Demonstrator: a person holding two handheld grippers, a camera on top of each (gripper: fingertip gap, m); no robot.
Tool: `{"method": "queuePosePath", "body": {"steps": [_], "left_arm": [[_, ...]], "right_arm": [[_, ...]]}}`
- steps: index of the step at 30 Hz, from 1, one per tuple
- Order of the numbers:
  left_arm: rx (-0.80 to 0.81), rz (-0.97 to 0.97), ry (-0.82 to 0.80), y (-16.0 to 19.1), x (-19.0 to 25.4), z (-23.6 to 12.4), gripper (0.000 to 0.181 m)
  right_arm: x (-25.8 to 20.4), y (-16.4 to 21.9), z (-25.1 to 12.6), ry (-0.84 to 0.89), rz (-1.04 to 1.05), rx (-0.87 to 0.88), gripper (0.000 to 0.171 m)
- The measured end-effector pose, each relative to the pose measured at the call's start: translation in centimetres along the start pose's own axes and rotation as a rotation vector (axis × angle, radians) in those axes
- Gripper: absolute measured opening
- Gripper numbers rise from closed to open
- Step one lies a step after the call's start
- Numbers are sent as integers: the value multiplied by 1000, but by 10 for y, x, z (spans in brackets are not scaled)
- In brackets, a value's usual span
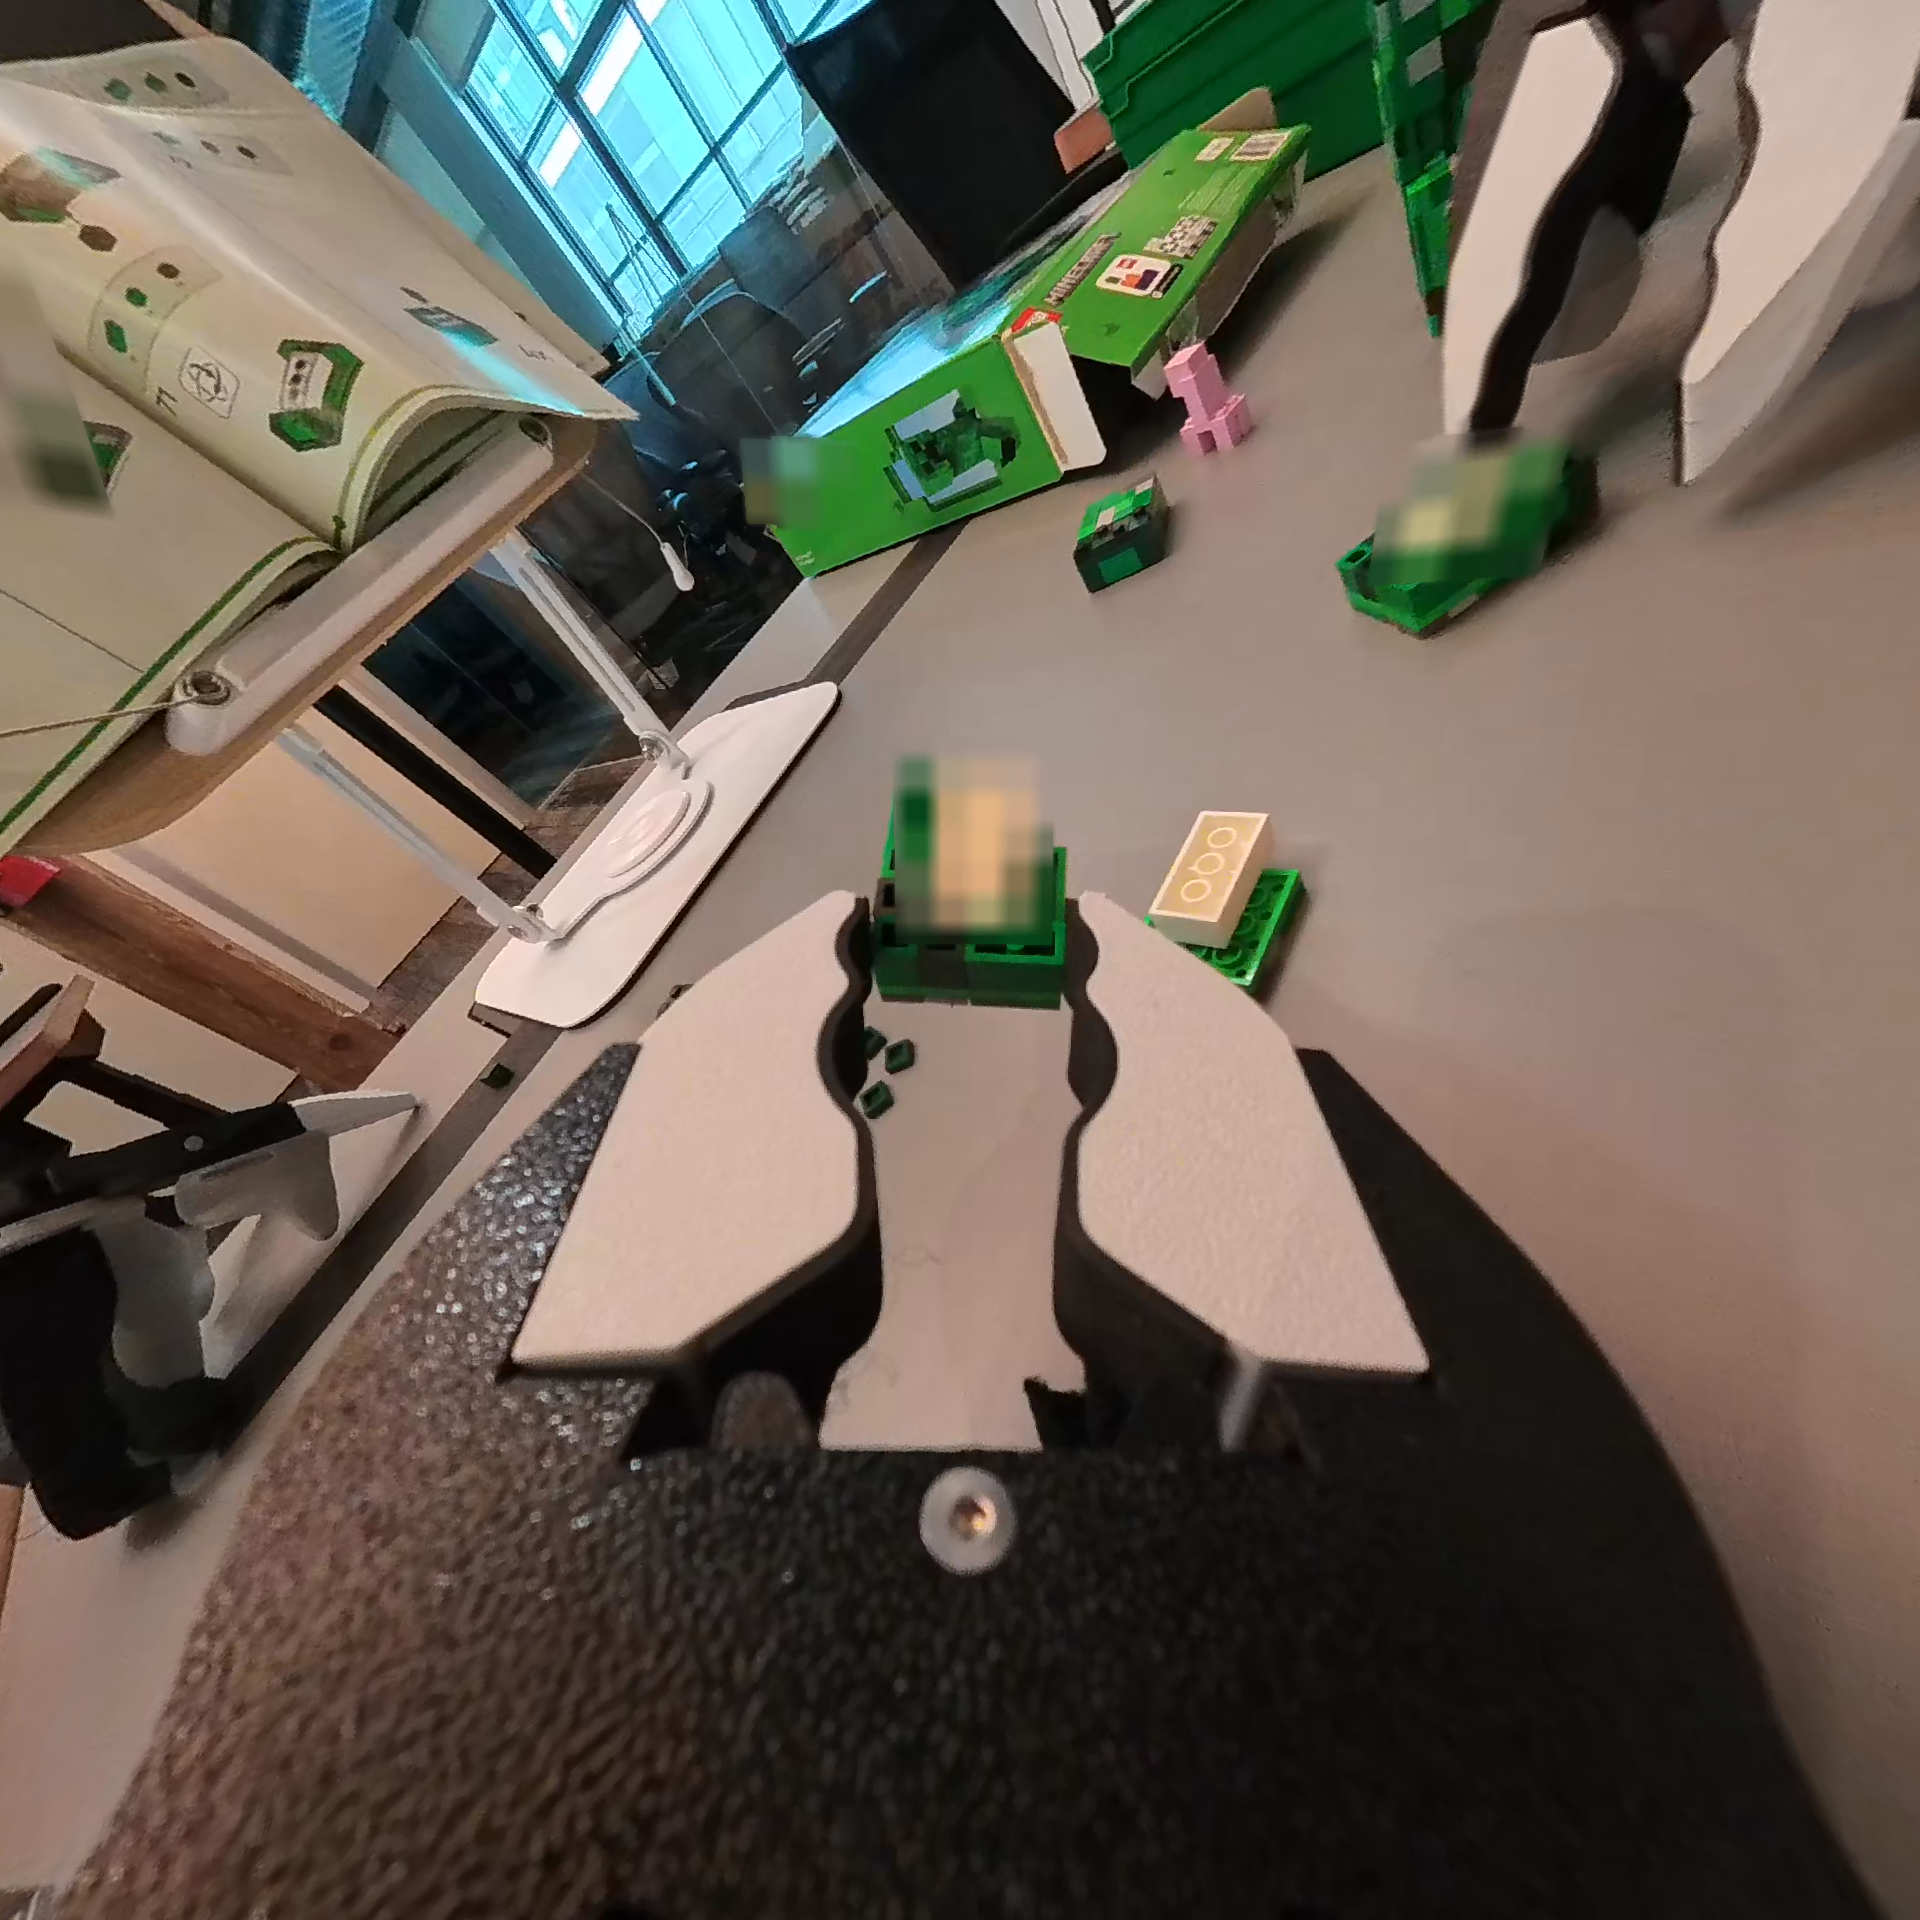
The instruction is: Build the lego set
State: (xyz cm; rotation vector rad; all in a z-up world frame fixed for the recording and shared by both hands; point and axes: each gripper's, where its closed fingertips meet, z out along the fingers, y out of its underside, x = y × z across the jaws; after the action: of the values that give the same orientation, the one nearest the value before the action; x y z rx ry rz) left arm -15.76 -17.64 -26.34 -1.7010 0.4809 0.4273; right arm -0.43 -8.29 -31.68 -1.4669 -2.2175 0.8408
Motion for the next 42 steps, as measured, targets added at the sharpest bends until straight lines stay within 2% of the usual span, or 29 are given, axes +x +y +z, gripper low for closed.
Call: {"method": "queuePosePath", "body": {"steps": [10, 14, 19, 22, 28, 33, 36, 42], "left_arm": [[-2, 1, 2, 0, 0, 0, 35], [-5, 5, 3, 1, 0, 0, 35], [-5, 4, 2, 1, 0, 0, 35], [-5, 6, 3, 1, 0, 0, 35], [-4, 9, 7, 0, 1, 0, 35], [-1, 4, 8, 0, 1, 0, 35], [-3, 5, 9, 0, 1, 0, 35], [-2, 1, 7, 0, 0, 0, 35]], "right_arm": [[-28, -3, 3, -62, -20, -4, 48], [-52, -11, 8, -152, -47, 13, 50], [-33, -14, 2, -64, -39, 43, 50], [-17, -22, 0, -11, -13, 109, 61], [-5, -28, 12, -10, -82, 108, 68], [-7, -26, 24, -64, -120, 53, 68], [-7, -28, 27, -70, -103, 54, 57], [6, -31, 30, 43, 6, 53, 54]]}}
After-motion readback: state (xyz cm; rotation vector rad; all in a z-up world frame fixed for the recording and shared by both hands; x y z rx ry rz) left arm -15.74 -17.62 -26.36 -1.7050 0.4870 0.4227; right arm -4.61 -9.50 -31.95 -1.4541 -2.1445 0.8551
